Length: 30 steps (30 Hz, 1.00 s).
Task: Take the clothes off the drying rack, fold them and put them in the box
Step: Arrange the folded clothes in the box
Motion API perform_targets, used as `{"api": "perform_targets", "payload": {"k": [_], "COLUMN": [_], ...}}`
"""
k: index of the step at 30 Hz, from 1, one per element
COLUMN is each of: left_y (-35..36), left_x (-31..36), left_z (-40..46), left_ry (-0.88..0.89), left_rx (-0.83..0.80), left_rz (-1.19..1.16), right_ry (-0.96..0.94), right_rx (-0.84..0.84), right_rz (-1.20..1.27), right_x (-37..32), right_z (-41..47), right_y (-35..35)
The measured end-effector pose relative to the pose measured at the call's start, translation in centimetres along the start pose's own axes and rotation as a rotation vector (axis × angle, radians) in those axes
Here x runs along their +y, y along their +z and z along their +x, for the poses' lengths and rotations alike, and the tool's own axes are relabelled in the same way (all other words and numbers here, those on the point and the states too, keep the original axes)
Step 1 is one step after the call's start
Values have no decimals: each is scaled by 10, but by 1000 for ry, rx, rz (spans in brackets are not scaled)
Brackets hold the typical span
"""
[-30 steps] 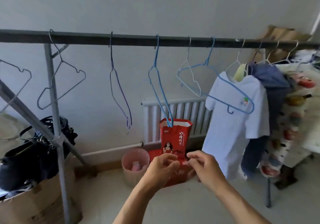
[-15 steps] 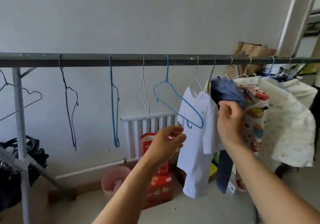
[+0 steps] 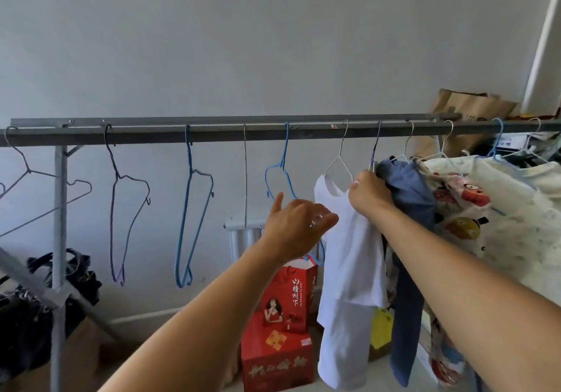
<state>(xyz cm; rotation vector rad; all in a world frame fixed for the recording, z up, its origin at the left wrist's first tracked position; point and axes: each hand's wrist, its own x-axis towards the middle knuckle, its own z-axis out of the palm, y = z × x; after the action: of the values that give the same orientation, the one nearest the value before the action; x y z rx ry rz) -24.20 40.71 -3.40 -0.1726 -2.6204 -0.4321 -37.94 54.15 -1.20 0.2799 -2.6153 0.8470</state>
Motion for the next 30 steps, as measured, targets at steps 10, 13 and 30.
{"api": "perform_targets", "payload": {"k": [10, 13, 30], "left_y": [-2, -5, -14], "left_x": [-19, -9, -11], "left_z": [7, 15, -2], "left_ry": [-131, -133, -91], "left_rx": [112, 154, 159], "left_rz": [-86, -238, -292], "right_ry": [-327, -383, -363], "right_rx": [61, -54, -143], "right_rz": [321, 355, 534], "right_x": [29, 46, 80], "right_z": [-36, -54, -95], "right_y": [-43, -63, -95]}}
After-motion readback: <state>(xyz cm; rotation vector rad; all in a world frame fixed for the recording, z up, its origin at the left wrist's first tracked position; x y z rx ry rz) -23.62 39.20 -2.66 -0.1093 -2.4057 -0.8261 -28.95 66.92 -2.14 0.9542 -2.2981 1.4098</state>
